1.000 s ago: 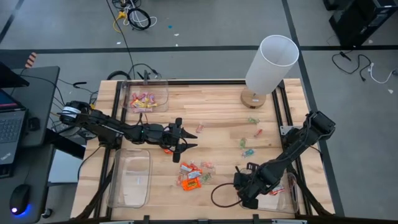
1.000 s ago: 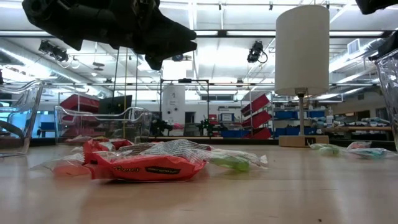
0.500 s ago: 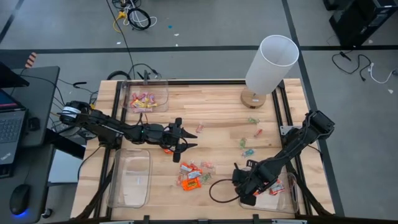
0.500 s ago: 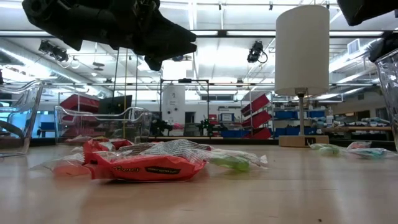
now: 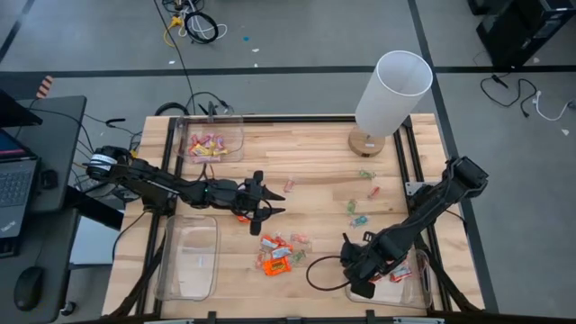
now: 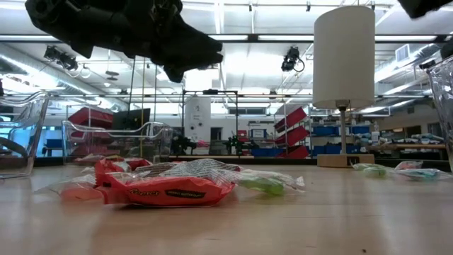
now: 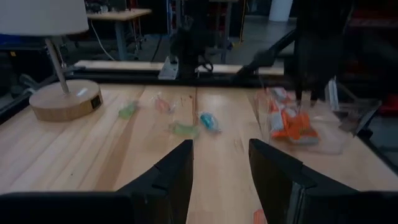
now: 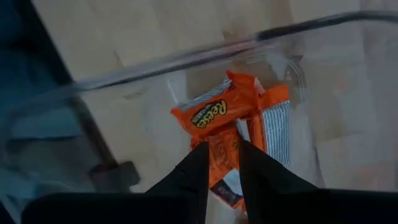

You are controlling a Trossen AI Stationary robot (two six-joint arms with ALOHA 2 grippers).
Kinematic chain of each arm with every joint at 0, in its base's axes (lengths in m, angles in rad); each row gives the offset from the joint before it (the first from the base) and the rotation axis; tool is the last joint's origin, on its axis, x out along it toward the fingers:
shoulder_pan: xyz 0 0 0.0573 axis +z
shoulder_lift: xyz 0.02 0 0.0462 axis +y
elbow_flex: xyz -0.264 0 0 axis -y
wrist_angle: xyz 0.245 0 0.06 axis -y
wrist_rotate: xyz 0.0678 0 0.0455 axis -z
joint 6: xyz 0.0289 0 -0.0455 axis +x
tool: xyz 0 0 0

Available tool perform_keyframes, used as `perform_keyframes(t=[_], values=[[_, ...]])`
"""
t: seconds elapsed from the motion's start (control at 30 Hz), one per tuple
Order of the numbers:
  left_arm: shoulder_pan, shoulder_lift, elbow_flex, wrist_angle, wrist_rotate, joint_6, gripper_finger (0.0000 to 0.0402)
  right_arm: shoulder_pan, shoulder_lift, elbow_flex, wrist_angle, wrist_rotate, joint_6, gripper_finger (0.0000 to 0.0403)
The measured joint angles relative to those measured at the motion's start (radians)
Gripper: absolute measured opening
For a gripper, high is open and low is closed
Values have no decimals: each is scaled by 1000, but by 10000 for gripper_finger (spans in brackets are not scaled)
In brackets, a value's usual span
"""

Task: Sort candy
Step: Put the chocolate into the bottom right transparent bin

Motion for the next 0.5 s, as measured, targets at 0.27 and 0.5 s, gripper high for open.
perform_keyframes(t=[0.27, 0.5], values=[[0, 0, 0, -127, 76, 0, 158, 45, -114, 0, 3, 149, 73, 73], [-1, 0, 0, -287, 272, -3, 158, 48, -192, 0, 4, 296, 19, 73]])
